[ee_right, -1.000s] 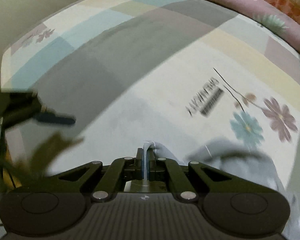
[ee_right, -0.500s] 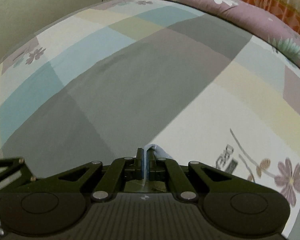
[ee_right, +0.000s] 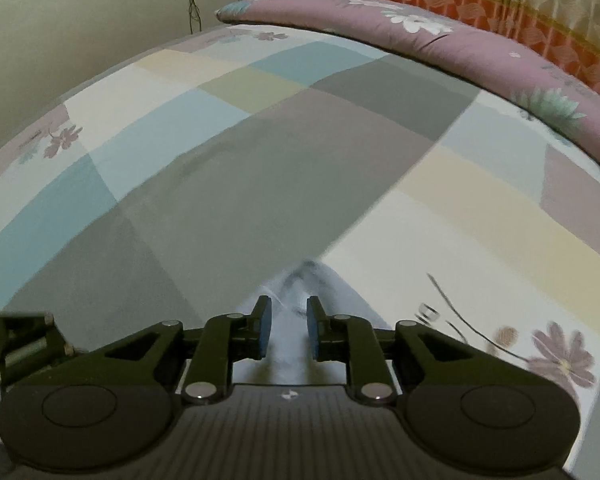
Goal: Fold clothes
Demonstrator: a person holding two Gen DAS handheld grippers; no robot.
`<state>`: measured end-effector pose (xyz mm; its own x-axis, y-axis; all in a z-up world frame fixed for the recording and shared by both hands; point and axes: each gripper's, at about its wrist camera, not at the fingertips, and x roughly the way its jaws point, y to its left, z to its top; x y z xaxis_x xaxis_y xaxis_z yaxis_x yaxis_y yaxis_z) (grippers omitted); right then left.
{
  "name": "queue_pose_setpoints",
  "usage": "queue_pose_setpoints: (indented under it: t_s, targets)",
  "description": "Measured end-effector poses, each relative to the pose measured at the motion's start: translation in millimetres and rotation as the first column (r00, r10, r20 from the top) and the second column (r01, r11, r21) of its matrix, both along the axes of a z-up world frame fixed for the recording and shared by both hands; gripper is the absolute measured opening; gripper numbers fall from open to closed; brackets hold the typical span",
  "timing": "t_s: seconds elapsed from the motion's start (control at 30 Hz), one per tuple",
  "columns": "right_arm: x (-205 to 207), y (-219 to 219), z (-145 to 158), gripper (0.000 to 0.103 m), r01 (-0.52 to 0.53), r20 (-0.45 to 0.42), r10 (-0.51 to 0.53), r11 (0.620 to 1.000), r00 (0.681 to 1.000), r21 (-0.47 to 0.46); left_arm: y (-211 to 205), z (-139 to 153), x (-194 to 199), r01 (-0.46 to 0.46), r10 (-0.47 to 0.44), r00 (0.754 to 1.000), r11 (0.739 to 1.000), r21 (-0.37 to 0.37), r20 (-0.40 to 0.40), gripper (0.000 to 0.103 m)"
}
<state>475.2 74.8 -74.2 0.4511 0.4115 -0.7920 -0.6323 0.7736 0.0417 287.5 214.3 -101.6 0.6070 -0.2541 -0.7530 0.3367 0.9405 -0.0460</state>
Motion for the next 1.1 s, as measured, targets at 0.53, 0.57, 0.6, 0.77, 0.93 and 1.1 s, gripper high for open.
queue_pose_setpoints:
  t_s: [0.53,0.57,0.6,0.77,0.93,1.1]
  targets:
    - [-123.4,-144.2,-25.1,0.041,0.138,-0.010,-0.138,0.986,0.990,0.090,16.5,0.1,33.6,-0.148,0.127,0.987,0.956,-0.254,-0.098,0.066]
    - [-131.8,-147.3,-25.6,0.042,0.144,-0.009,-0.144,0.984,0.990,0.108,18.7,-4.9,40.5,-0.172,0.149,0.983,0.951,-0.258,-0.105,0.066]
    - [-140.2,-150.5,-26.1,0.042,0.151,-0.008,-0.151,0.980,0.989,0.126,20.8,-9.8,45.9,-0.195,0.171,0.979,0.945,-0.263,-0.111,0.066]
    - [-164.0,-164.6,-26.3,0.044,0.181,-0.029,-0.179,0.960,0.983,0.212,30.9,-29.2,72.7,-0.276,0.237,0.960,0.885,-0.375,-0.148,0.066]
    - [-168.0,-172.3,-22.2,0.044,0.179,-0.019,-0.180,0.951,0.983,0.251,31.8,-36.1,81.6,-0.321,0.263,0.947,0.820,-0.474,-0.186,0.066]
    - [-173.9,-179.6,-18.9,0.045,0.179,-0.031,-0.178,0.938,0.984,0.296,31.7,-41.6,78.0,-0.353,0.282,0.935,0.789,-0.503,-0.214,0.066]
